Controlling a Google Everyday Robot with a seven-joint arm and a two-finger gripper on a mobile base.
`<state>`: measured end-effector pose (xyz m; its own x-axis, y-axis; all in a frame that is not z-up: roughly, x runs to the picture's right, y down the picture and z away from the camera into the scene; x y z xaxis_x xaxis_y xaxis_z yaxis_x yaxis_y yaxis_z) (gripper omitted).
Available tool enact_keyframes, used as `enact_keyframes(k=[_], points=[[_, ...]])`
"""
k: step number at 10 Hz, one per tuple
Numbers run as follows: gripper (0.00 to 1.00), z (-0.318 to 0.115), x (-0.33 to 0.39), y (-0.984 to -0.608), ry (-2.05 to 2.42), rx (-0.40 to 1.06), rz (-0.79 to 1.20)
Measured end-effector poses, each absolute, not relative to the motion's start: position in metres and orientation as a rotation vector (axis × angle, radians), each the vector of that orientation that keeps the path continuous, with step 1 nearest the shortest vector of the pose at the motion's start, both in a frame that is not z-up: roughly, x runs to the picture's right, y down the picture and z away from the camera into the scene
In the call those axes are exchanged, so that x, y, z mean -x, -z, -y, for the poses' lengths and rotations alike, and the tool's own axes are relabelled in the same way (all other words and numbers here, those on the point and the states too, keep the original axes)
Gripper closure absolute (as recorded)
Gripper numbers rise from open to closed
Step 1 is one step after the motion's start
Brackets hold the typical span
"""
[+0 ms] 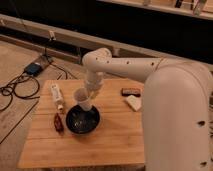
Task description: Pick up the ceramic cup
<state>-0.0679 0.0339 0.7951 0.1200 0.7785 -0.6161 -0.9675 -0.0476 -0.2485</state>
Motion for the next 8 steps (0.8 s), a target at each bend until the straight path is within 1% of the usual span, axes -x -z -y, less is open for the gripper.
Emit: enact_keyframes(k=[2,5,8], points=[[1.0,-0.011,0.051,-0.795,-1.514,0.725,-0.307],[1.0,0.023,0.047,-0.79,-1.561,0.733,-0.232],[1.0,0.026,0.046,-0.788,-1.566,0.738,-0.219]])
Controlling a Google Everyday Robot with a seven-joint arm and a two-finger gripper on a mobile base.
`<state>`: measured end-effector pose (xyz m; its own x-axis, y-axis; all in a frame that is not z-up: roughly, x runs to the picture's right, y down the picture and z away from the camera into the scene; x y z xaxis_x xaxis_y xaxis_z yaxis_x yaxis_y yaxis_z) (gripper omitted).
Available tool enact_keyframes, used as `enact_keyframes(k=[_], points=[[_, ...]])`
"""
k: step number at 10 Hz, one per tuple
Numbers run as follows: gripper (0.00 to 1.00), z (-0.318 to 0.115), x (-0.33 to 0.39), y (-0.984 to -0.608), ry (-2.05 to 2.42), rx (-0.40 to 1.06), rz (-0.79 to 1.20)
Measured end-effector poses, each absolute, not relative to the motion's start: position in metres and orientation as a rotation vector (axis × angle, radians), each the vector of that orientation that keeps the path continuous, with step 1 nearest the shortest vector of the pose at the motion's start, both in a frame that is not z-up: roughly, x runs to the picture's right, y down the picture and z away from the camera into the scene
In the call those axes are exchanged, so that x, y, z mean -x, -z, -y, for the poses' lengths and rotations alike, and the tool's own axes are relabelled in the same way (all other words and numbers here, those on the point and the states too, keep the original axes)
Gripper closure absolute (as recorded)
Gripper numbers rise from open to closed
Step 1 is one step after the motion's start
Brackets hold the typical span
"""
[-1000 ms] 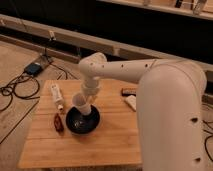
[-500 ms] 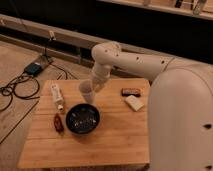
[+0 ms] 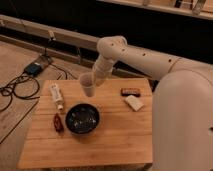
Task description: Pick up the ceramic cup
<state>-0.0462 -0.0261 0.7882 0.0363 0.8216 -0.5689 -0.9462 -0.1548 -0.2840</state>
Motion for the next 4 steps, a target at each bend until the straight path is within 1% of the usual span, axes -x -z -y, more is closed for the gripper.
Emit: enact_keyframes(k=[4], points=[[1.0,0.026,0.0456,-0.7882,-1.567,0.738,-0.219]])
